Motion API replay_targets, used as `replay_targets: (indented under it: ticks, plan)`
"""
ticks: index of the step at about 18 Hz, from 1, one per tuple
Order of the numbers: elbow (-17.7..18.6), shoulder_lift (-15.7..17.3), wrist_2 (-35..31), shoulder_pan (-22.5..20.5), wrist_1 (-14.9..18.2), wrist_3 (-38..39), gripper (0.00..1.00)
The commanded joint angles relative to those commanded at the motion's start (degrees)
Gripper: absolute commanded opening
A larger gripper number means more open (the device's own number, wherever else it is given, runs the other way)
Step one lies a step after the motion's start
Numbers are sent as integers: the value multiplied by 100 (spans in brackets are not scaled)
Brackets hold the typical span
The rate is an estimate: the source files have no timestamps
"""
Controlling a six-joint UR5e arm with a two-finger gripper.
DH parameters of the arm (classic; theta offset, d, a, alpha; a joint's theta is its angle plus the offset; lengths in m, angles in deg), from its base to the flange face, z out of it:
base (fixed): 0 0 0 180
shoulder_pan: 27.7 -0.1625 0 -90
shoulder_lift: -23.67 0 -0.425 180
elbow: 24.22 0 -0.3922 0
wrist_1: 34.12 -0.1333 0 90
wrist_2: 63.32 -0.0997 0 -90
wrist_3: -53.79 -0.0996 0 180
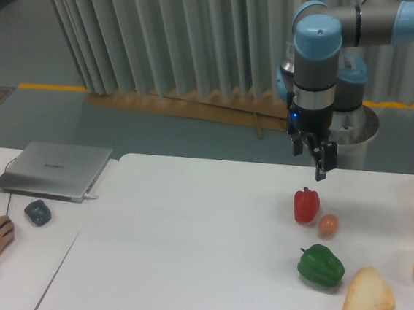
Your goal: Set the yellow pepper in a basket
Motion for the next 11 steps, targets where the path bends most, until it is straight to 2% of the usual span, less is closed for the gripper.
replay_targets:
  ticks: [11]
  plan:
    - [0, 0, 0, -44, -9, 9, 100]
